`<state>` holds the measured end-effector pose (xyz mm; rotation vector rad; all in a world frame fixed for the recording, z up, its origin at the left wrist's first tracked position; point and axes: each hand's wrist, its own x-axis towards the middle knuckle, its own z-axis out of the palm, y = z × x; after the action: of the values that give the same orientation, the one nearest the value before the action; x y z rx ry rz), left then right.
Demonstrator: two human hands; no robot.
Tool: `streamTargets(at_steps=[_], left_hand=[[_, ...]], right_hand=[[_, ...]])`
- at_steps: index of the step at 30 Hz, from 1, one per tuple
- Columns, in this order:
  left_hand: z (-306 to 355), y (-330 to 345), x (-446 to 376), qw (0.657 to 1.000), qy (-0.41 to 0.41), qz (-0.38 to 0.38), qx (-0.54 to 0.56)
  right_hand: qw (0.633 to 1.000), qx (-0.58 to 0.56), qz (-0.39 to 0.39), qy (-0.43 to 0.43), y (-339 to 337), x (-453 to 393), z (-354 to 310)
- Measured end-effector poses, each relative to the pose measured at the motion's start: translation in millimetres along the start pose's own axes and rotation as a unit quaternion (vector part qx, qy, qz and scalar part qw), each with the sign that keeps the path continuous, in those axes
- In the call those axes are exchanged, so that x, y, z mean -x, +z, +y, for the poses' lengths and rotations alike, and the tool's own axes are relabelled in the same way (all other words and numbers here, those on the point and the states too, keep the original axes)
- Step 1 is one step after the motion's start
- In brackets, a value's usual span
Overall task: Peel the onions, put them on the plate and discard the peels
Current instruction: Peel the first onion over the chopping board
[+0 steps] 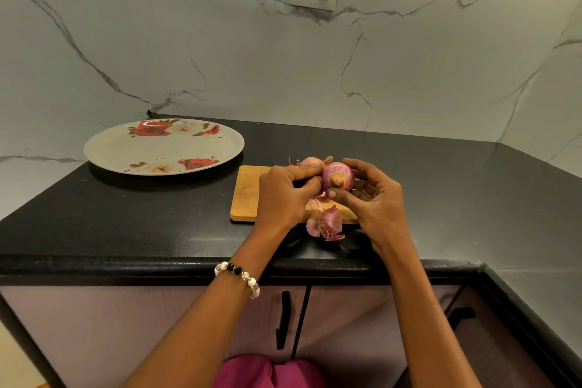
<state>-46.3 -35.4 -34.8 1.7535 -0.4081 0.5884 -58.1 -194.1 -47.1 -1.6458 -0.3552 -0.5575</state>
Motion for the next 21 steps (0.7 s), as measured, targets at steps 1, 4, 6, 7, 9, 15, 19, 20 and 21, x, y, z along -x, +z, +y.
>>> streamTargets(at_steps=[1,4,6,7,9,15,19,20,21], left_hand=[[-0.2,0.3,0.0,1.000,0.002,0.000,-0.005],[-0.8,0.9,0.1,1.000,0.014,-0.001,-0.025],[-1.0,1.7,0.0,0.999,0.029,0.000,-0.041],[-1.3,2.1,-0.2,0.998,0.037,0.003,-0.049],[-2.2,3.3,-0.7,0.997,0.049,0.010,-0.063],[-4.3,4.9,-1.7,0.988,0.074,0.017,-0.131],[-5.2,6.1,-2.3,0.982,0.081,0.003,-0.170],[-5.8,6.7,-2.8,0.982,0.077,-0.004,-0.175],[-6.3,7.2,-3.1,0.981,0.072,-0.010,-0.177]], right_hand=[[1.000,0.003,0.000,0.000,-0.1,-0.1,0.5],[1.000,0.019,-0.002,0.001,-0.5,-0.4,2.4],[1.000,0.026,0.000,0.005,-0.8,-1.0,4.1],[1.000,0.028,0.003,0.007,-0.8,-1.2,5.1],[0.999,0.036,0.006,0.009,-0.3,-1.2,6.2],[0.998,0.058,0.009,0.006,0.7,-0.8,5.1],[0.998,0.060,0.010,0.003,2.2,-1.1,2.4],[0.998,0.061,0.009,0.001,2.5,-1.2,1.8],[0.998,0.062,0.008,-0.001,2.8,-1.3,1.4]])
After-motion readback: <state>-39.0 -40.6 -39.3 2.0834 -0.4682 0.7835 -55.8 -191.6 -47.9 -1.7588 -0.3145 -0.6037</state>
